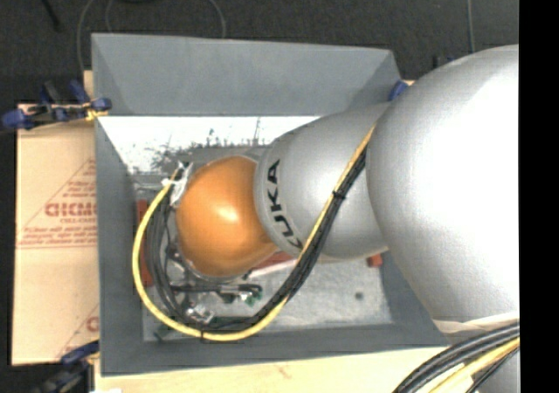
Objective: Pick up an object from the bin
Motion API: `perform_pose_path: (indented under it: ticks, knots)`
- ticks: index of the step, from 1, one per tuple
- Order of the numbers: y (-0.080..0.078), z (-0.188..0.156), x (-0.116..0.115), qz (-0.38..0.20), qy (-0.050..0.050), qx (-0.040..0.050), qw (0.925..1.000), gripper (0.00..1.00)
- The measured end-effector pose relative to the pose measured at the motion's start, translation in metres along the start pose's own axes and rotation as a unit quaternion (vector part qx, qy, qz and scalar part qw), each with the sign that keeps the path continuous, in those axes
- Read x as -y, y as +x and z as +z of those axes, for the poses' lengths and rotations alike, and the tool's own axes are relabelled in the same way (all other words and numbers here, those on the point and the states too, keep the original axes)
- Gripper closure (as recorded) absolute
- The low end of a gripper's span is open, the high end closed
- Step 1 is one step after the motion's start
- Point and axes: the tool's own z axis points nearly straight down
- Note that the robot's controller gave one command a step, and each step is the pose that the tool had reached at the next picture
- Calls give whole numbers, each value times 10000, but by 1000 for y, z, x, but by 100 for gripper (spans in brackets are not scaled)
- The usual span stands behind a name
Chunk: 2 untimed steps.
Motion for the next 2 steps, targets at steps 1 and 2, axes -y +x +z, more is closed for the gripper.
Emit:
perform_pose_path:
  ticks: [1,2]
  knots:
    - [1,-19,0,-3,-2,-20,10000,100]
    - [-1,-33,0,1,11,10,10000,100]
